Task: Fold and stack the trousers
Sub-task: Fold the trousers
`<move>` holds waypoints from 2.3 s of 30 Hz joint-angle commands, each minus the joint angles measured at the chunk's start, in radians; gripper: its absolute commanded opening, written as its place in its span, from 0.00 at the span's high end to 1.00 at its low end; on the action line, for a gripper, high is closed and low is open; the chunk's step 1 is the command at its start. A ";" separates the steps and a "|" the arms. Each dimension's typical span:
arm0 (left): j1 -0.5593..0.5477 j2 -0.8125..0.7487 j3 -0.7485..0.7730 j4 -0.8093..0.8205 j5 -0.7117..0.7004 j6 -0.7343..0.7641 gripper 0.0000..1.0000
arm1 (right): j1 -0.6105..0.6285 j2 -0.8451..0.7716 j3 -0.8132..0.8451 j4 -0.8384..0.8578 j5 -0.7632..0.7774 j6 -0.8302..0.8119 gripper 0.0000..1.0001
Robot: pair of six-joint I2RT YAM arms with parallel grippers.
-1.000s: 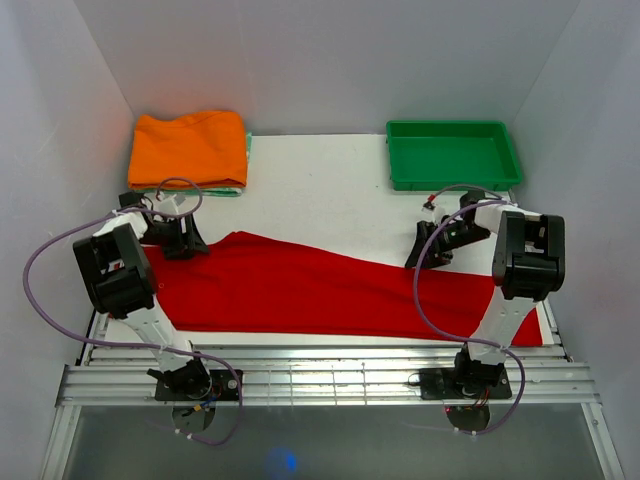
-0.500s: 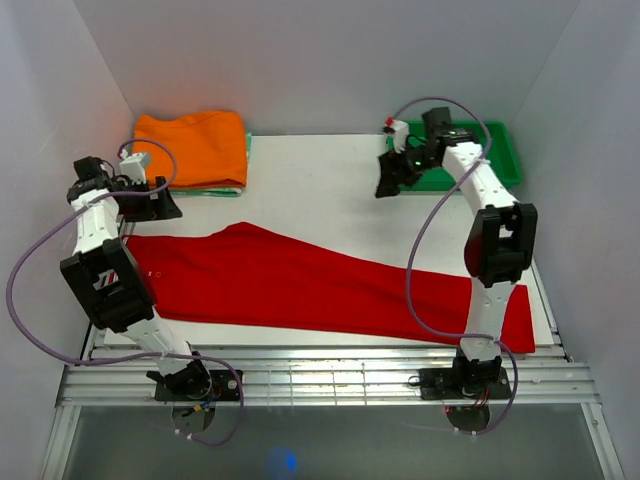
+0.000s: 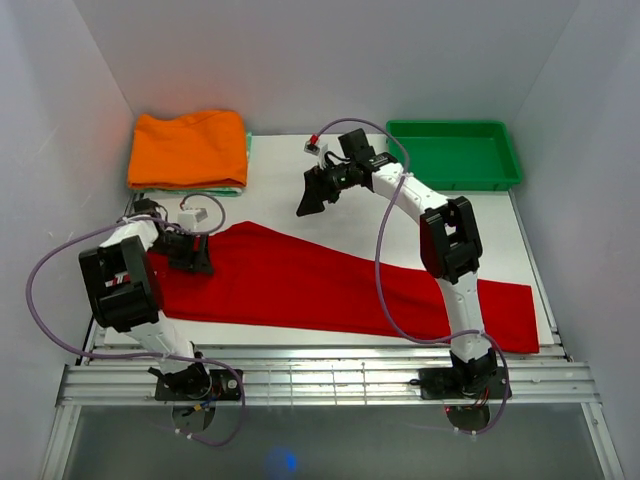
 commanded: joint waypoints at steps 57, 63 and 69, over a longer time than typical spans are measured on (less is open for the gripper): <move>0.208 0.320 0.467 0.011 0.358 -0.338 0.30 | 0.001 0.441 0.044 0.975 -0.219 0.966 0.44; 0.208 0.317 0.452 0.008 0.447 -0.343 0.51 | 0.001 0.446 0.041 0.996 -0.214 0.987 0.53; 0.215 0.278 0.393 -0.009 0.427 -0.330 1.00 | -0.001 0.437 0.035 1.009 -0.199 0.993 0.84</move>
